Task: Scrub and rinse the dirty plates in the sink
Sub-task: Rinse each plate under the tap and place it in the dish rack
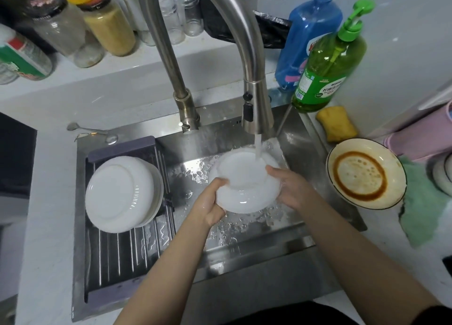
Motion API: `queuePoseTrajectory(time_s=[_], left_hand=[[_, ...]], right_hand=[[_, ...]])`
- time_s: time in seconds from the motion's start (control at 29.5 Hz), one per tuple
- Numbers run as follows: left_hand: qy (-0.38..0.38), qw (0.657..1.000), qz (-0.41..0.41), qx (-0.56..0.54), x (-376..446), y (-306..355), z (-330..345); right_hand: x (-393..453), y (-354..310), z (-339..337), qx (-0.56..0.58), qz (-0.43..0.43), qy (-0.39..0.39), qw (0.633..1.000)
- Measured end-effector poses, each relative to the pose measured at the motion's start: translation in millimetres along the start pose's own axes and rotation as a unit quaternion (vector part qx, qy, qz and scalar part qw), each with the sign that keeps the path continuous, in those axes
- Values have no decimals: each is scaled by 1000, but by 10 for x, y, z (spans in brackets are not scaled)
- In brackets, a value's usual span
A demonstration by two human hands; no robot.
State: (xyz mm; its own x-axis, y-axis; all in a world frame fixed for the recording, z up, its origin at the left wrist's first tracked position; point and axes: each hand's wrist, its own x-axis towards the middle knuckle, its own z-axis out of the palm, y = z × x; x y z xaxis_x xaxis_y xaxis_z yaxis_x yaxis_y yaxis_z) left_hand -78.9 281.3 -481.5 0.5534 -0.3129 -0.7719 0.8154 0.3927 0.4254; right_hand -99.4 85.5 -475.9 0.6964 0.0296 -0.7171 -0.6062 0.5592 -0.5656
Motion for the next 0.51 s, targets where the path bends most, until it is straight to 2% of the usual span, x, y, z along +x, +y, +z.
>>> queuePoseTrajectory(time_s=[0.1,0.14,0.2,0.24,0.34,0.44,0.51], left_hand=[[73,986,68,136,115,-86,52],[96,967,109,210,125,-123,114],[113,898,200,376,145,-203,255],[110,863,240,431,178,-230,285],[68,810,286,507,313,-285,277],[1,731,343,590,366,-266,239],[-14,716,375,589,374,-272,286]], right_hand=[[-96,-2,54,19,-56,10,998],[-151,5,94,7,-79,18,997],[-251,52,152,-15,-116,46,992],[-284,73,191,-24,-128,59,990],[-408,27,263,-76,-167,92,979],[-486,-85,245,-118,-184,90,972],[-533,-156,214,-125,-173,88,973]])
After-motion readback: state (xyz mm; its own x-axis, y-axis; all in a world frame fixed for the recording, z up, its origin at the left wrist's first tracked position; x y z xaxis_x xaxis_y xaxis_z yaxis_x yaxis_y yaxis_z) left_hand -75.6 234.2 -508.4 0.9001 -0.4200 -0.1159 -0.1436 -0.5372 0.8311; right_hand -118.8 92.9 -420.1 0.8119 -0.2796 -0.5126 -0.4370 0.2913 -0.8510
